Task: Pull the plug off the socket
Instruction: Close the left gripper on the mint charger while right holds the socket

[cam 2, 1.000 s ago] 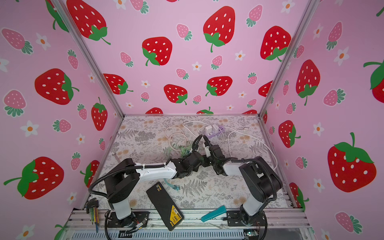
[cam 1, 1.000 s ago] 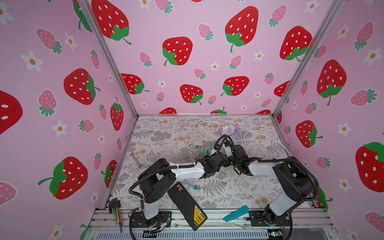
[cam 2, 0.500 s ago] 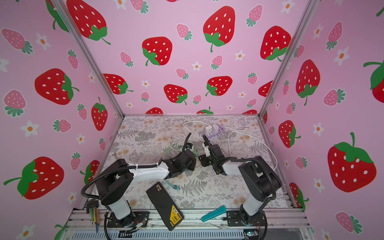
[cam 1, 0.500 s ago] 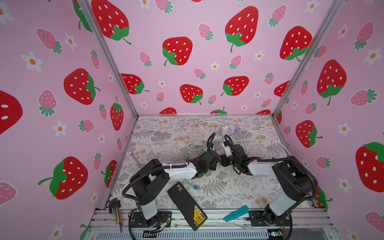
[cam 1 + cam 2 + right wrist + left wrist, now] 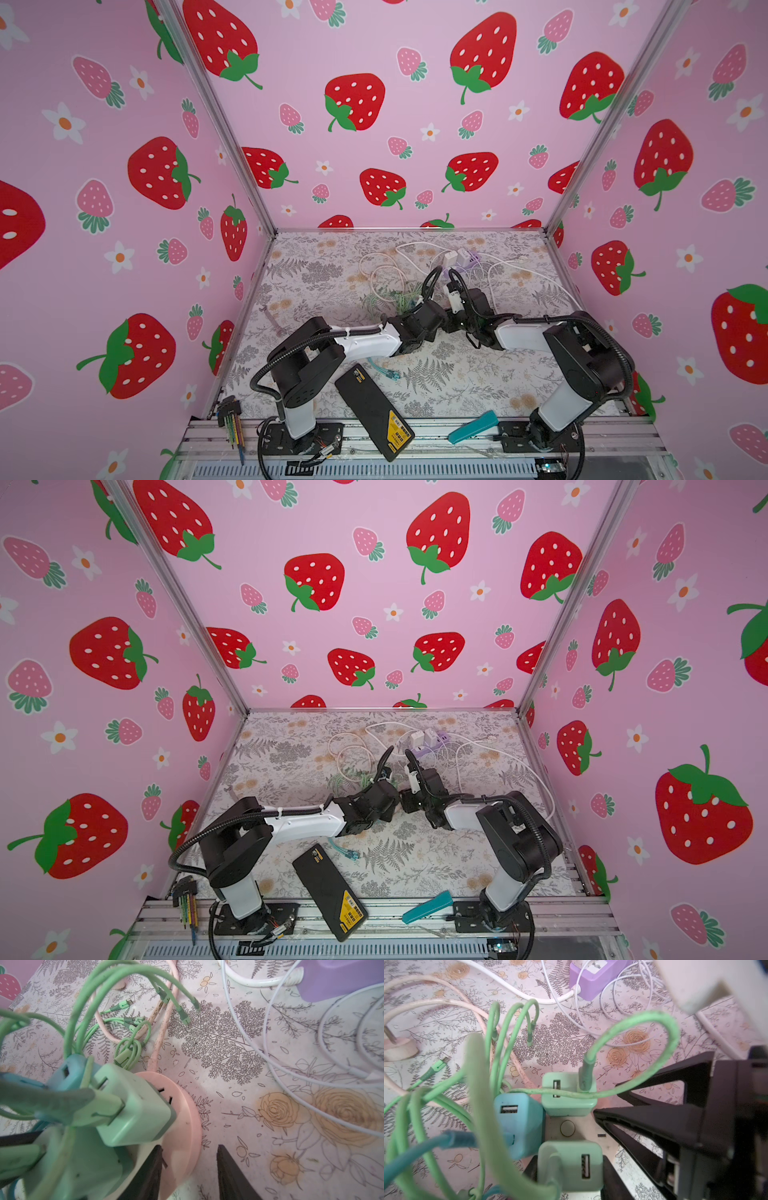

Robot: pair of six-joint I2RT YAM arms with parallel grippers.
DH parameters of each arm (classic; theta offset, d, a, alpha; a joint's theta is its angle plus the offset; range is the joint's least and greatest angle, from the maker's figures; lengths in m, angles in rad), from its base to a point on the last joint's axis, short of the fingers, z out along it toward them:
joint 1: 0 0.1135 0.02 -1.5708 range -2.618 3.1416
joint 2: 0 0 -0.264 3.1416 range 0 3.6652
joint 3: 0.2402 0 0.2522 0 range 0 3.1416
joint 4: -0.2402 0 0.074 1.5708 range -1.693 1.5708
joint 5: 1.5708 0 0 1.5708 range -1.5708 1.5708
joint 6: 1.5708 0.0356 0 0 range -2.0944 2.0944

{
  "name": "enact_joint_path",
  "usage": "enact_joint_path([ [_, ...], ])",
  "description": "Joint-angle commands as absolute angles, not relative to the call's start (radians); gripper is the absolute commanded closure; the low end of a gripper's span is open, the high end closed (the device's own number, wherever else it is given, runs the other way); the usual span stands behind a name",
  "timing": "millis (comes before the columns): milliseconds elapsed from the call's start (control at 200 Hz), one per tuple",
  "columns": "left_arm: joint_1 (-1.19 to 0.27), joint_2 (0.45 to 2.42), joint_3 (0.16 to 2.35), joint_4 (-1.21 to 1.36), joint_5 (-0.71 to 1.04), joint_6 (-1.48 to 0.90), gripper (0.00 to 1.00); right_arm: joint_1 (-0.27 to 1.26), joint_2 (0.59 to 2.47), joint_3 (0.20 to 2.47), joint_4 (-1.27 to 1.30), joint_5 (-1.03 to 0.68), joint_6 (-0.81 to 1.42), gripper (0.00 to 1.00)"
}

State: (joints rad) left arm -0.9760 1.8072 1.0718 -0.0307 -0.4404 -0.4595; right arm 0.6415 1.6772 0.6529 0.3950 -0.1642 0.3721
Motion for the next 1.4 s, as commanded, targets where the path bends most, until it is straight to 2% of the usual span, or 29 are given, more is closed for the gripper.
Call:
enact_joint_path([
  [0,-1.022,1.822,1.136,-0.061,-0.438,-0.431,0.81,0.674,1.764,0.612,0.160,-0.155,0.354,0.55],
  [295,-1.018,1.788,1.130,-0.034,-0.411,-0.436,0.81,0.676,1.772,0.616,0.160,-0.152,0.354,0.55],
  [636,-0.947,1.728,1.055,0.054,-0.237,-0.540,0.81,0.683,1.771,0.617,0.158,-0.144,0.353,0.55],
  [906,-0.934,1.704,1.037,0.061,-0.221,-0.557,0.81,0.688,1.771,0.619,0.154,-0.137,0.351,0.55],
  [1051,-0.937,1.720,1.061,0.030,-0.247,-0.537,0.81,0.690,1.770,0.620,0.152,-0.133,0.351,0.55],
  [1396,-1.033,1.821,1.210,-0.157,-0.479,-0.422,0.81,0.695,1.772,0.623,0.148,-0.126,0.350,0.55],
])
